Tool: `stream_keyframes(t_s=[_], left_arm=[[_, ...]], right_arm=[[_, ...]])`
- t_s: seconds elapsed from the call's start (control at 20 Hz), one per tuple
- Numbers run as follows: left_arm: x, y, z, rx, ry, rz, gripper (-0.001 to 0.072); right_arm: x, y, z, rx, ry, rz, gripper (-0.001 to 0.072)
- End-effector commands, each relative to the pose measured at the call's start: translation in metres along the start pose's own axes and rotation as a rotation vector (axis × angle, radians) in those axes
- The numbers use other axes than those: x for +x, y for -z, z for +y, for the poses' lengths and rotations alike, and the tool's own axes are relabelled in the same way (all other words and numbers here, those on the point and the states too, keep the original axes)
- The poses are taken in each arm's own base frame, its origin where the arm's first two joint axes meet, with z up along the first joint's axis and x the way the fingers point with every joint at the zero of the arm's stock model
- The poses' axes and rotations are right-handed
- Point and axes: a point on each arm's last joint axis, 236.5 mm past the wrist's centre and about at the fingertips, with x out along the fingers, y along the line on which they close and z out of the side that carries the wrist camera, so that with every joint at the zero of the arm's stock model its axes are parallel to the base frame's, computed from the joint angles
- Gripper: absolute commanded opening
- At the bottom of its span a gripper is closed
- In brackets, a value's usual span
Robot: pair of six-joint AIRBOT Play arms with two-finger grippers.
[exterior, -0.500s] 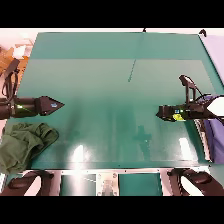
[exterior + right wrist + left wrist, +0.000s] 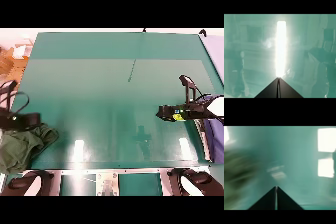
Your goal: Fold the shirts.
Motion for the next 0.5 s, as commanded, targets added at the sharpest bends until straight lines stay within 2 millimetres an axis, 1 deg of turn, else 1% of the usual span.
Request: stream_keyframes(t_s=[0.0, 0.05, 0.15, 0.2, 0.3, 0.45], left_arm=[[-0.013, 0.025, 0.129, -0.167, -0.554, 0.048, 0.0709], [0.004, 0.039, 0.135, -0.193, -0.547, 0.09, 0.0646], [0.043, 0.061, 0.133, -0.191, -0.478, 0.158, 0.0646], [0.061, 0.069, 0.129, -0.189, -0.439, 0.189, 0.0646], [0.089, 0.075, 0.123, -0.202, -0.388, 0.227, 0.0646], [0.117, 0.071, 0.124, -0.184, -0.368, 0.259, 0.0645]], right_arm=[[0.0, 0.0, 0.0, -0.001, 0.0, 0.0, 0.0019], [0.0, 0.0, 0.0, -0.001, 0.0, 0.0, 0.0019], [0.0, 0.0, 0.0, -0.001, 0.0, 0.001, 0.0019], [0.0, 0.0, 0.0, -0.001, 0.0, 0.001, 0.0018], [0.0, 0.0, 0.0, -0.001, 0.0, 0.0, 0.0019], [0.0, 0.0, 0.0, -0.001, 0.0, 0.0, 0.0018]])
